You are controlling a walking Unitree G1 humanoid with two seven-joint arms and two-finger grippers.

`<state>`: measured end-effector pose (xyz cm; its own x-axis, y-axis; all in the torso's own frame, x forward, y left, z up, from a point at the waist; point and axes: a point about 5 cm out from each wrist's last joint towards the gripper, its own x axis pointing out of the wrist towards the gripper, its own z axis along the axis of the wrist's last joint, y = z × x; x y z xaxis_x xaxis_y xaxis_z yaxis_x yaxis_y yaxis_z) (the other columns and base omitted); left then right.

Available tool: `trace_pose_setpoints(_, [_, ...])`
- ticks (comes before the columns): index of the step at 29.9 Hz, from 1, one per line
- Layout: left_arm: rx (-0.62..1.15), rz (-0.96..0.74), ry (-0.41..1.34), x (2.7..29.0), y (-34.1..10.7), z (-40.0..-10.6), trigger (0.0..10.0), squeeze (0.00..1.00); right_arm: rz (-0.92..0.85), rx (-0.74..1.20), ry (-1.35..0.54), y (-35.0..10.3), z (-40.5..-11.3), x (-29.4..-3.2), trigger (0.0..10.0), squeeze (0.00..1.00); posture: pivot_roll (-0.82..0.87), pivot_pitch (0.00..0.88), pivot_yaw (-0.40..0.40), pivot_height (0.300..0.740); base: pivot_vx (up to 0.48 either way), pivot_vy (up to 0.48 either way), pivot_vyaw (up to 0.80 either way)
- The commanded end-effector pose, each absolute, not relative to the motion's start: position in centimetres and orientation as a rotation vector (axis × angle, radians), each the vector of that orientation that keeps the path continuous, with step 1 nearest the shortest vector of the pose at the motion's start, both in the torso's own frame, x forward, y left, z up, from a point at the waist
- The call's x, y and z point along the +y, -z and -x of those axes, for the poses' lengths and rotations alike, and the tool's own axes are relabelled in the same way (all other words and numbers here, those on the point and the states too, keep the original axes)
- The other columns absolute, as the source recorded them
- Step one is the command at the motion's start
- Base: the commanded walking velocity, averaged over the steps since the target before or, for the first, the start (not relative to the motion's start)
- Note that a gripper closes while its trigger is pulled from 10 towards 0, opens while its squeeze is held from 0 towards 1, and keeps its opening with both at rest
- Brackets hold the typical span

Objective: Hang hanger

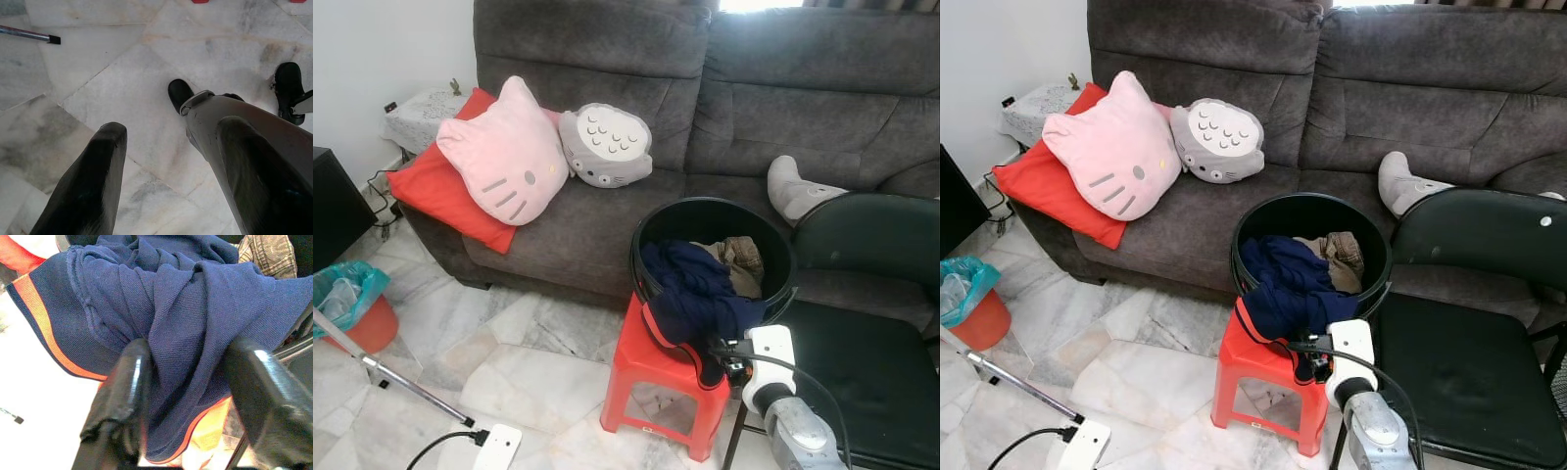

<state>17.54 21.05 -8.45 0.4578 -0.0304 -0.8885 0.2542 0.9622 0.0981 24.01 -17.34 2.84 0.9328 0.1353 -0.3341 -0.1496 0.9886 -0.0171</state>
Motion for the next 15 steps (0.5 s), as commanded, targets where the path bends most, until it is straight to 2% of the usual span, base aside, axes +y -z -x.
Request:
trace_pose_setpoints(1, [1.099, -0.242, 0.181, 21.26, 8.52, -17.32, 10.0, 0.0, 0.043, 0.328, -0.15, -3.01, -24.23, -17.29, 0.0, 0.0, -0.09, 0.0, 0.009, 0.74, 0.0, 0.0, 0.0])
trace_pose_setpoints(15, [1.099, -0.243, 0.184, 21.24, 8.53, -17.32, 10.0, 0.0, 0.046, 0.286, -0.146, -3.95, -24.82, -17.27, 0.0, 0.0, -0.09, 0.0, 0.008, 0.74, 0.0, 0.0, 0.0])
